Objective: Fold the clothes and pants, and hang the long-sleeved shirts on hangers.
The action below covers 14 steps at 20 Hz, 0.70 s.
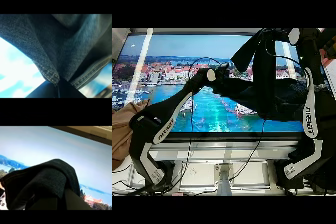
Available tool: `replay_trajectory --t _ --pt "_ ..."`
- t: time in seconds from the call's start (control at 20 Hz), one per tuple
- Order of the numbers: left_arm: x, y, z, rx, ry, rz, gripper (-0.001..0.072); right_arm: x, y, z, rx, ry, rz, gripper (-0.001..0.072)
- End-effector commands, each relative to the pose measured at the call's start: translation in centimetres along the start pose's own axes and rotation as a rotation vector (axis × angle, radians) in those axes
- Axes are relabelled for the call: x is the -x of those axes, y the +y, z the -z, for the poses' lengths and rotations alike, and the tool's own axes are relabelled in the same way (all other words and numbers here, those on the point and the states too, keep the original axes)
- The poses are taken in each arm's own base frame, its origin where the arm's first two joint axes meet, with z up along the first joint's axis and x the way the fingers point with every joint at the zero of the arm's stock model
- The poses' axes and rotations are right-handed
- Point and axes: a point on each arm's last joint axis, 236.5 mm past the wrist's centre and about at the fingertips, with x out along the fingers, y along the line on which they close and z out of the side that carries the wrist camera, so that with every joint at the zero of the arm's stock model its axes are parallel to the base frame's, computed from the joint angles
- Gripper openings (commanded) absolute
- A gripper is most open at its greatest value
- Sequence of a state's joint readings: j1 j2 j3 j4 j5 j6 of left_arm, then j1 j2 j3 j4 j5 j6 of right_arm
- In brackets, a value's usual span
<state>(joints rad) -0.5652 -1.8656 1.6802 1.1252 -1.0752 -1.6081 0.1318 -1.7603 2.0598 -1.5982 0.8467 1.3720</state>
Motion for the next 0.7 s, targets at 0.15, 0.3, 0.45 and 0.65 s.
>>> replay_trajectory --t 0.15,0.3,0.45,0.65 --pt "0.3 1.1 5.9 -0.05 0.233 -0.121 0.0035 0.1 0.4 1.8 -0.002 0.076 -0.017 0.0036" --pt "0.8 1.3 7.9 -0.046 0.319 -0.13 0.0036 0.1 0.5 2.2 -0.002 0.092 -0.021 0.0036" --pt "0.9 1.6 8.2 -0.052 0.334 -0.14 0.0036 0.7 0.8 2.7 -0.009 0.122 -0.035 0.0035" --pt "1.2 4.0 7.4 -0.085 0.31 -0.237 0.0224 4.7 0.0 0.6 -0.005 0.093 -0.021 0.0036"
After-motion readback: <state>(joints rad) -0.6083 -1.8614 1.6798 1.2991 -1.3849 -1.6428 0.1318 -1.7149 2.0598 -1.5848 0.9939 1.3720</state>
